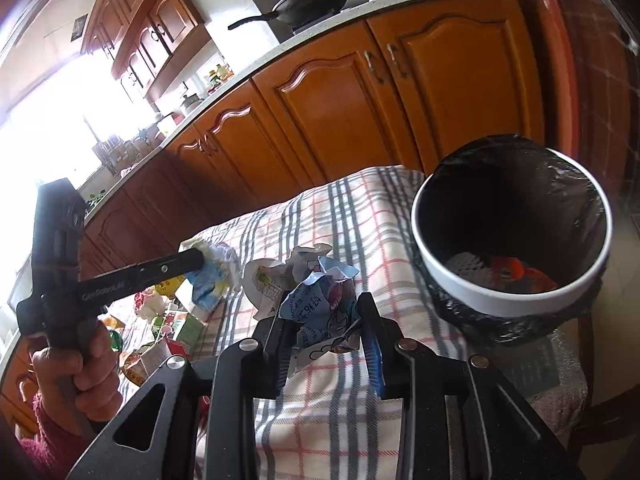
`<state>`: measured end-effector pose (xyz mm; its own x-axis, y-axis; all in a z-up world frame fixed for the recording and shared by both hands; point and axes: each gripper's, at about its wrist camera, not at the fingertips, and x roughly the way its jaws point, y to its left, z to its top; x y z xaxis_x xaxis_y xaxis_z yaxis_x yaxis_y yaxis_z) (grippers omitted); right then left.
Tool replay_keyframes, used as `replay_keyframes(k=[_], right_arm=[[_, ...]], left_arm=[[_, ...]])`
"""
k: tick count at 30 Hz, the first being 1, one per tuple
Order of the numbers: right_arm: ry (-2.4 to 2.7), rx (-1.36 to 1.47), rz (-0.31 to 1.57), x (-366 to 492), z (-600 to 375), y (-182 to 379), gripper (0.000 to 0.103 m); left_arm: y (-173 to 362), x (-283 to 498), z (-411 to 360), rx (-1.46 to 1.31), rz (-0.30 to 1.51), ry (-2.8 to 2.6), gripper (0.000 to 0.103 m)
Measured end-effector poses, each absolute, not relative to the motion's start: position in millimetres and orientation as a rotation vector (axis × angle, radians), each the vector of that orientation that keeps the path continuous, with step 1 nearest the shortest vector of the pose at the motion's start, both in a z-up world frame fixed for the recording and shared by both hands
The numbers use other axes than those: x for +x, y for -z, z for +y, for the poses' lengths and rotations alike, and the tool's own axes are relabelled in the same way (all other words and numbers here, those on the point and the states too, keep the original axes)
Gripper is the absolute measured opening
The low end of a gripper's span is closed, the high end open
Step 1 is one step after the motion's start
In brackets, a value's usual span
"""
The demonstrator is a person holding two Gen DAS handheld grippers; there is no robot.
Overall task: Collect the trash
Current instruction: 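Carry both crumpled papers over the bin and open both tools to drop them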
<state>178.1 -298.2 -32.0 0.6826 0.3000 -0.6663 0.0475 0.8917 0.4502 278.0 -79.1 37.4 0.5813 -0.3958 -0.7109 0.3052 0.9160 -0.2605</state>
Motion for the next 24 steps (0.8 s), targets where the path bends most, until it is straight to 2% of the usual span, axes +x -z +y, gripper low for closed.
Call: replay_keyframes(k=[24], right_arm=[[0.005,0.478,0.754,152,-370,19,0.031]], left_arm=[[-47,272,-148,-0.074,0.842,0.563,0.021]])
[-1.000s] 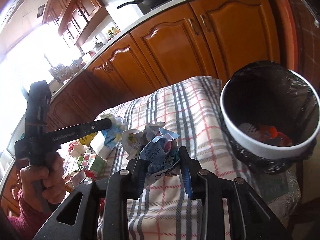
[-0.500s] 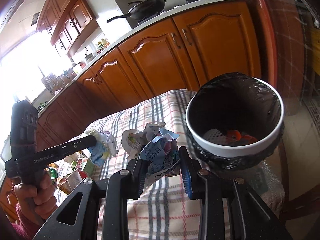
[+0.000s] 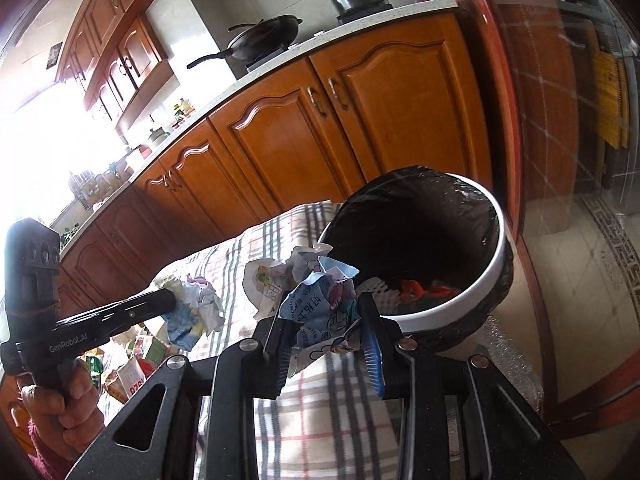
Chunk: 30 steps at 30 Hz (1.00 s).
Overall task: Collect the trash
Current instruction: 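Carry both crumpled papers over the bin and open both tools to drop them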
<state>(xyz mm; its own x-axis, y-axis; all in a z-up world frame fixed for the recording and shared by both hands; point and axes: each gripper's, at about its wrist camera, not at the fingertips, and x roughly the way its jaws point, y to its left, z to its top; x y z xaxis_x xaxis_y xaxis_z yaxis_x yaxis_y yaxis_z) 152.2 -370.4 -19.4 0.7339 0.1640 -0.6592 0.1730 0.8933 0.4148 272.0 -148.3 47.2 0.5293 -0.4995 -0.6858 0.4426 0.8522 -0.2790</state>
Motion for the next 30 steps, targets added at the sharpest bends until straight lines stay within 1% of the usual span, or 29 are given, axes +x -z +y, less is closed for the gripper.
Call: replay_keyframes(k=[8,16,30], right_arm=[[0.055,0.481,0.751,154,-390,22,0.031],[0.095,0.453,0.779,171,-414,27,0.031],[0.127,0.411,0.867,212,-440,39,0.031]], left_arm=[[-50,284,-176,-0.058,0.83,0.591,0.021],[-49,314,-211,-0.03,0.823,0.605,0.021],[-24,376,-270,0.007,0.904,0.604,0.022]])
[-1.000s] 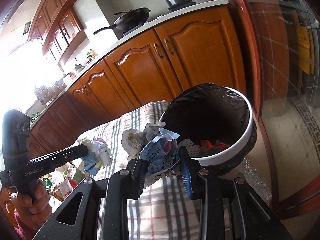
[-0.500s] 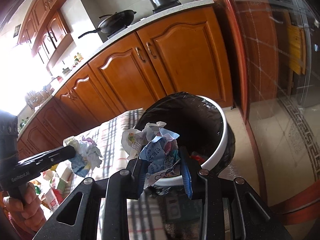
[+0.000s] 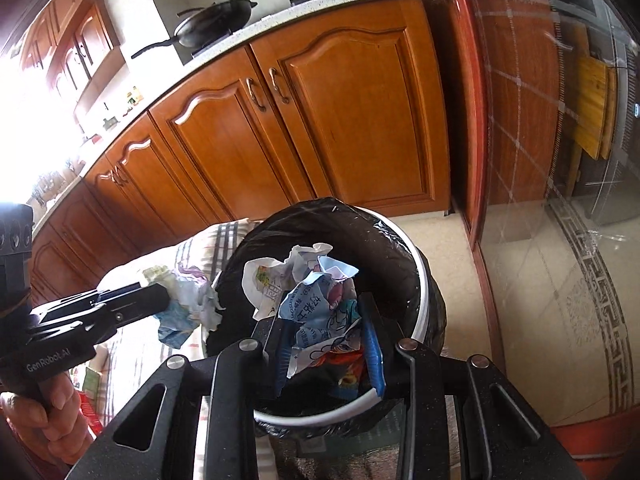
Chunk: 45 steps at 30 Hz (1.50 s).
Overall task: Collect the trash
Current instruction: 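Carry both crumpled papers over the bin and open both tools to drop them, then grasp the green pouch with the left tool while the right tool grasps the white milk carton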
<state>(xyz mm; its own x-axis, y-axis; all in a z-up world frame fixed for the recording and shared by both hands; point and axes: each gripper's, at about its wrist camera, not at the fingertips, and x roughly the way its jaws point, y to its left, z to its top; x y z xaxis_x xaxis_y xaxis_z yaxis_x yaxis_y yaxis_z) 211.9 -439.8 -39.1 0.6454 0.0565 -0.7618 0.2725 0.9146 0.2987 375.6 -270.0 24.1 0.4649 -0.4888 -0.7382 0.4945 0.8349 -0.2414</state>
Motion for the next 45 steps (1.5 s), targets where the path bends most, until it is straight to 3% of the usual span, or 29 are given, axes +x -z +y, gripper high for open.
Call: replay_keyframes(k=[7,15,17,32,45], right_arm=[[0.133,0.407,0.898,221,-446,49,0.032],[0.136,0.431,0.9,223,-453,50,0.041],[0.136,0.442,0.896,222,-454,49,0.05],[0.076,0.537,0.771,179,-422,34,0.051],[-0.07,0.57,0.768,149,-345,33,0.051]], left_arm=[[-9,392,-279,-0.001,0.935,0.602,0.025],[-6,394,-277,-0.029,0.942,0.596,0.039],[-7,390,-274,-0.029,0.935,0.589,0.039],[-19,316,-196,-0.146,0.841,0.526,0.039],[-29,221,-96,-0.222,0.786,0.435,0.039]])
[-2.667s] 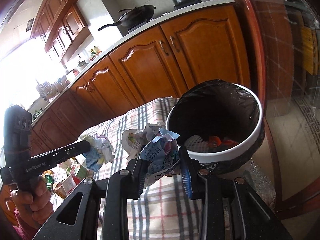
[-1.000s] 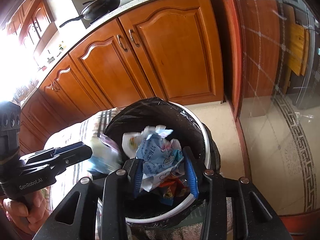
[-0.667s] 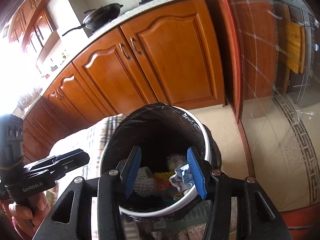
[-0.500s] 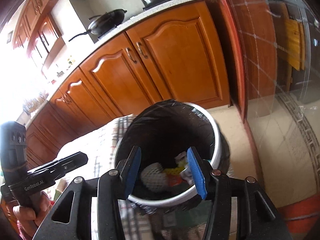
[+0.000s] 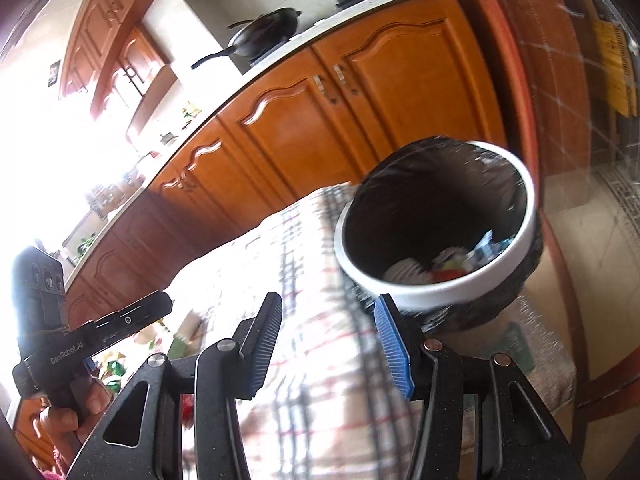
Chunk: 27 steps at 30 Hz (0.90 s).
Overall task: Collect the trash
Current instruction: 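Grasp the green pouch with the left tool while the right tool grasps the white milk carton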
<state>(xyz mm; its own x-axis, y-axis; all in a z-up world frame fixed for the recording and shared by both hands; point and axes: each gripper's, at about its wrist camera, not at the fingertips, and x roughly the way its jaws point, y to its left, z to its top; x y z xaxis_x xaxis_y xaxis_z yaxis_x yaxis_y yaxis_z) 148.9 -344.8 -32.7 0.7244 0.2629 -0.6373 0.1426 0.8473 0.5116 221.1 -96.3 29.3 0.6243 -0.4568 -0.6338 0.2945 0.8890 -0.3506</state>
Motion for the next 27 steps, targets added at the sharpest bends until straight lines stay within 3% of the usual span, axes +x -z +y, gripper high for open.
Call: replay_keyframes(k=[17,23,27], right_arm=[[-0.363,0.462,0.842,148,-230,37,0.052],[-0.471,0.365,0.855,154,-189,33,0.068],[-0.534,0.292,0.865,159,-160,33,0.07]], left_arm=[[-41,136,28,-0.266,0.786,0.224,0.039],[-42,129,59,-0.252,0.814,0.198,0.04],[-35,134,69,-0.201,0.856,0.201,0.046]])
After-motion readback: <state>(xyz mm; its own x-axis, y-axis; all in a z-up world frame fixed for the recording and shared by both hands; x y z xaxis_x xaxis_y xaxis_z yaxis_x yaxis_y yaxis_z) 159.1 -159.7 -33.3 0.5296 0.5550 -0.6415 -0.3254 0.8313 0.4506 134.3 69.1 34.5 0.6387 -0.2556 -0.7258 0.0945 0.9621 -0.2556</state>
